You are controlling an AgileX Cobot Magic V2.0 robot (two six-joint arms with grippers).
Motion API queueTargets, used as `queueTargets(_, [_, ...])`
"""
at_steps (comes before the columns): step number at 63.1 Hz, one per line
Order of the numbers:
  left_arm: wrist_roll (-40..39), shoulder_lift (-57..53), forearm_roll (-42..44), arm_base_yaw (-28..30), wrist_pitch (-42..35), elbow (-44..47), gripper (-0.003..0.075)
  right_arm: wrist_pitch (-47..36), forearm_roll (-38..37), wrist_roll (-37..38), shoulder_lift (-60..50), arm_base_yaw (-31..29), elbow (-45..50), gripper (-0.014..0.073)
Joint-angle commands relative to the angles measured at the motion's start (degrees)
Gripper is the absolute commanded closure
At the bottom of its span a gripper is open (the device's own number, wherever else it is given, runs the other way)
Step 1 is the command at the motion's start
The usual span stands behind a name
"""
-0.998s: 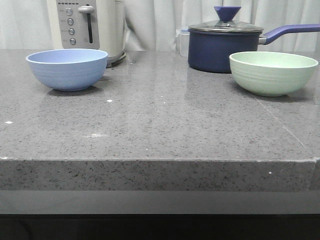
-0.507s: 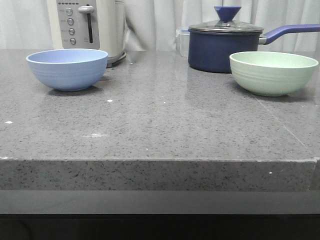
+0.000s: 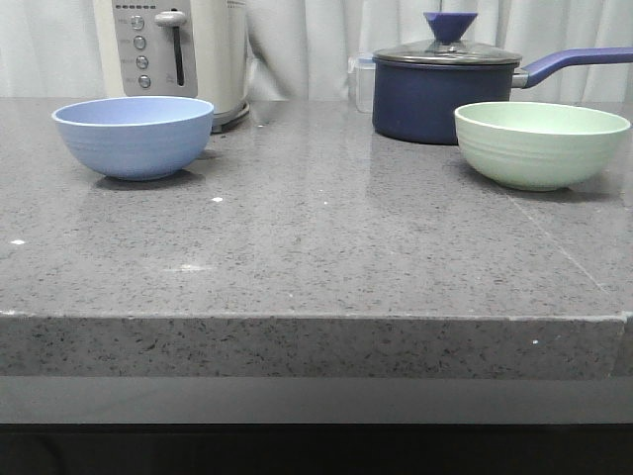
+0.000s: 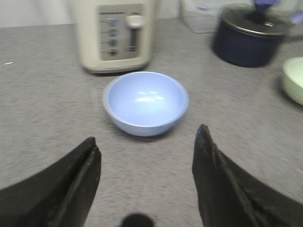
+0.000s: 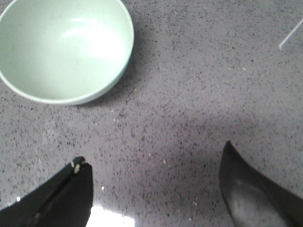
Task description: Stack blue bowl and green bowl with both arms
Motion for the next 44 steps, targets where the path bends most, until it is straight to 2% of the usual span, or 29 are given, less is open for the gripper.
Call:
queueTargets(1, [0.5, 0.3, -0.7, -3.9, -3.2, -1.9, 0.0302, -0.1, 0.0, -0.1, 3.1, -0.3, -6.5, 0.0030])
queueTargets(13, [0.5, 0.3, -0.7, -7.7, -3.0, -1.9, 0.0302, 4.9, 1.8, -0.1, 12.6, -1.1, -17.5, 0.0030])
queueTargets(23, [0.5, 0.3, -0.7, -7.8, -3.0, -1.9, 0.0302, 9.3, 13.1, -6.3, 21.0, -5.9, -25.0, 0.0030])
queueTargets(29, [0.5, 0.3, -0.7, -7.8, -3.0, -1.9, 0.0302, 10.6, 19.7, -10.8, 25.1, -8.1, -27.1, 0.0030])
queueTargets(44, [0.5, 0.3, -0.7, -7.8, -3.0, -1.9, 0.0302, 10.1, 24.0, -14.4, 32.0, -8.7, -27.3, 0.0030])
